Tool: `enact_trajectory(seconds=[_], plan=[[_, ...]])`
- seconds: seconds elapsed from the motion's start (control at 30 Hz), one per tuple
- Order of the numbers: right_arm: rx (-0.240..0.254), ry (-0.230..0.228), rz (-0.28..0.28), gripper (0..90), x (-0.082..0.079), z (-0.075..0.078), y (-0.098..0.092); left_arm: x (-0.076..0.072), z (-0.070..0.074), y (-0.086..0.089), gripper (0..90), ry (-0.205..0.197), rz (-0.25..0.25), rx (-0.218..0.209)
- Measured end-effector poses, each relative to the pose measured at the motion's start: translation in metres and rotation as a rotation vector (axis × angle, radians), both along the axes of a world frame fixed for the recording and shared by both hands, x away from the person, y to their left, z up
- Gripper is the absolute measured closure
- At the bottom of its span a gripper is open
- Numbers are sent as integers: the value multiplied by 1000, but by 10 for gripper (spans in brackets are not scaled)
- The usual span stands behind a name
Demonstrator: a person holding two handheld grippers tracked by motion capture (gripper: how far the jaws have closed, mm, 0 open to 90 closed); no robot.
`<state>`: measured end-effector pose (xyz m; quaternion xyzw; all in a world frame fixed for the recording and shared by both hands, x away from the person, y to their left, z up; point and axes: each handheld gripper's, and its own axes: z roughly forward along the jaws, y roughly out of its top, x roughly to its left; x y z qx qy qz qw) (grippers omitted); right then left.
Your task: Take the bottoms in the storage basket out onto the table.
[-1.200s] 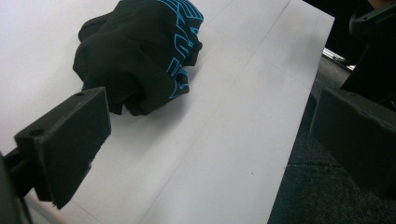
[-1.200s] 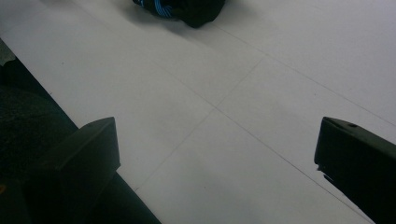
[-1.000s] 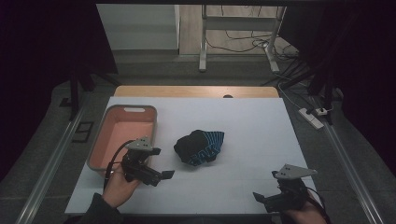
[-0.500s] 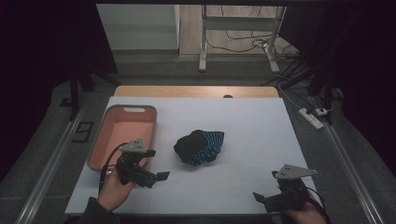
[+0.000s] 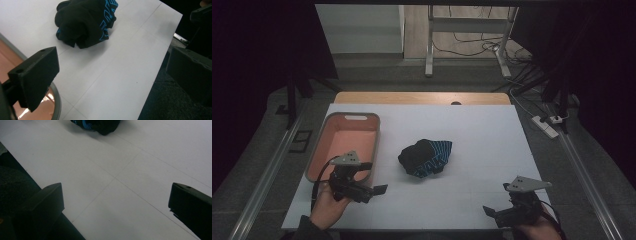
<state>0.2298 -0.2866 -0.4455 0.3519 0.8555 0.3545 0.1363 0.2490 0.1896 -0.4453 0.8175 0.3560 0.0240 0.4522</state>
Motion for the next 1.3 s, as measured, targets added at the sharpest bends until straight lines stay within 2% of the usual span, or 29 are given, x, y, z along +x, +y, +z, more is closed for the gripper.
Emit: enact_trajectory(seconds=[0.53, 0.93, 1.3], plan=[[-2, -2, -1, 0, 0, 0, 0, -13, -1, 20, 0, 2, 44, -19], [0, -2, -1, 0, 0, 0, 0, -23, -4, 35, 0, 4, 77, -13], [-3, -2, -3, 0, 0, 0, 0, -30, -10, 42, 0, 16, 83, 1]])
